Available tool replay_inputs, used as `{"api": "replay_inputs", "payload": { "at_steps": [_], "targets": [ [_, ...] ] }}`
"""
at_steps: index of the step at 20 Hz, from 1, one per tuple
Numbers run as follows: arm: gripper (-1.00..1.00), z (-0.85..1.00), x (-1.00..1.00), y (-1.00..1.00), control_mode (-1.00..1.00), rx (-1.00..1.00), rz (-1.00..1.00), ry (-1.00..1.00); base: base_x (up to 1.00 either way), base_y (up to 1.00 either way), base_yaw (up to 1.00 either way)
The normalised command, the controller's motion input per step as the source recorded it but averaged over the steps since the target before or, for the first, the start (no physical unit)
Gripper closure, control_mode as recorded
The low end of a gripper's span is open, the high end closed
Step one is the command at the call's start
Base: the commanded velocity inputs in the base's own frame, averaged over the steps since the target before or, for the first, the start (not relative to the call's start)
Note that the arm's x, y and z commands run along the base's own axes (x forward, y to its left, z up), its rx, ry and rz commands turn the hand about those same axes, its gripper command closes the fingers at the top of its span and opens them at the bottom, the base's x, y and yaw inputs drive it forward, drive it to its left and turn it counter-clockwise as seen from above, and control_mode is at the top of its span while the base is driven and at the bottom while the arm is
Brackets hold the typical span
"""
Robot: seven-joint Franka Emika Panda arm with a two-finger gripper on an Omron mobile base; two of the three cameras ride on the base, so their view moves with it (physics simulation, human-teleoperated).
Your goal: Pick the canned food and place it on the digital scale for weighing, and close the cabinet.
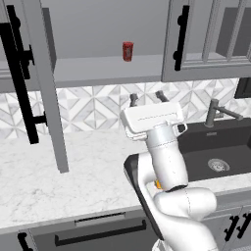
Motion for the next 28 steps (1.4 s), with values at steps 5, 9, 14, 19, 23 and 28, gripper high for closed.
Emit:
{"api": "replay_inputs", "payload": {
  "at_steps": [5, 9, 14, 19, 23, 28],
  "targets": [
    [-1.00, -0.22, -0.12, 0.94, -1.00, 0.00, 0.00, -0.08, 0.00, 0.00, 0.00],
    [-1.00, -0.12, -0.23, 0.93, -1.00, 0.00, 0.00, -0.03, 0.00, 0.00, 0.00],
    [-1.00, -0.29, -0.40, 0.51, -1.00, 0.00, 0.00, 0.00, 0.00, 0.00, 0.00],
    [-1.00, -0.35, -0.67, 0.59, -1.00, 0.00, 0.01, -0.02, 0.00, 0.00, 0.00],
    [-1.00, -0.08, -0.31, 0.93, -1.00, -0.01, 0.04, -0.13, 0.00, 0.00, 0.00],
    [-1.00, -0.16, -0.24, 0.85, -1.00, 0.00, 0.03, -0.03, 0.00, 0.00, 0.00]
  ]
}}
